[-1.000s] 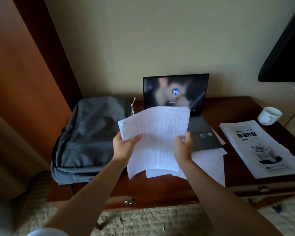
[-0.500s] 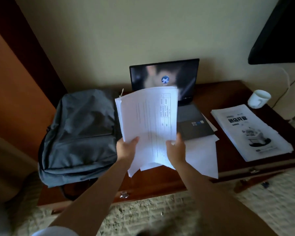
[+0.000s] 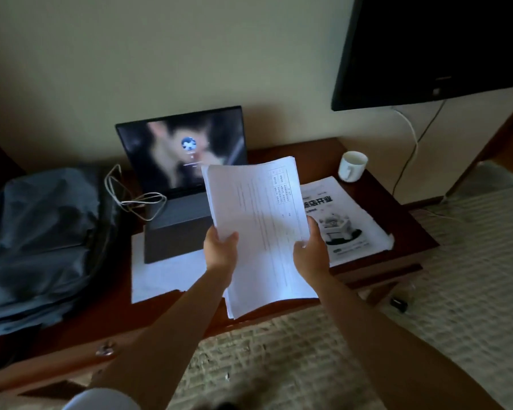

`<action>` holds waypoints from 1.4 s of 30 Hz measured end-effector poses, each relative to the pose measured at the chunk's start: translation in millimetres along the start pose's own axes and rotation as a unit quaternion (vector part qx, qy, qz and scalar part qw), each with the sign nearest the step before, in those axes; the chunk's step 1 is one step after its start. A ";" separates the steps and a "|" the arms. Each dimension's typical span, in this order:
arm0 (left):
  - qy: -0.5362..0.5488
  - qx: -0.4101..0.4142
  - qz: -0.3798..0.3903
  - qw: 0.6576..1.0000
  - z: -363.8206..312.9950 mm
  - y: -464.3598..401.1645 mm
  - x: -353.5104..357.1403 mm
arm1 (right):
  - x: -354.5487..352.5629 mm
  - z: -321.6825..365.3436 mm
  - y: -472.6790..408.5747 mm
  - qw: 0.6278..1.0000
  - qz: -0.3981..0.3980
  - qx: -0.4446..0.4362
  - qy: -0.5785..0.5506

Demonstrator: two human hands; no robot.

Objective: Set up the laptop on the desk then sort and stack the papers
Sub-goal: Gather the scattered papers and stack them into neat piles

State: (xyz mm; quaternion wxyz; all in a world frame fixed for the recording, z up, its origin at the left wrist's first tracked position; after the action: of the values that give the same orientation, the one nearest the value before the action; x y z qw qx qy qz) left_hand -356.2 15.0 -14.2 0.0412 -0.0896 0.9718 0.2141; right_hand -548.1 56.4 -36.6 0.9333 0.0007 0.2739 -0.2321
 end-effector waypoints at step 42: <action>-0.240 -0.269 -0.078 0.929 50.8 -102.8 253.1 | -76.6 -179.6 -213.5 0.940 0.224 0.178 0.185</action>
State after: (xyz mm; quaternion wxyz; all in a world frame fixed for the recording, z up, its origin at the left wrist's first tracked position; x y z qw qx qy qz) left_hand -582.6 -94.8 -132.2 0.2645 -0.1185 0.8286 0.4791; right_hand -789.2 -77.9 -123.2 0.8790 0.2709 0.3883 -0.0576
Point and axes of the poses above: each hand's wrist, its own y-axis away from the middle knuckle, its own x-axis out of the palm, z = x × y, the point moved 4 cm from there along -y, towards the middle knuckle, and after that the axes turned 9 degrees about -x, right-handed, at the moved point
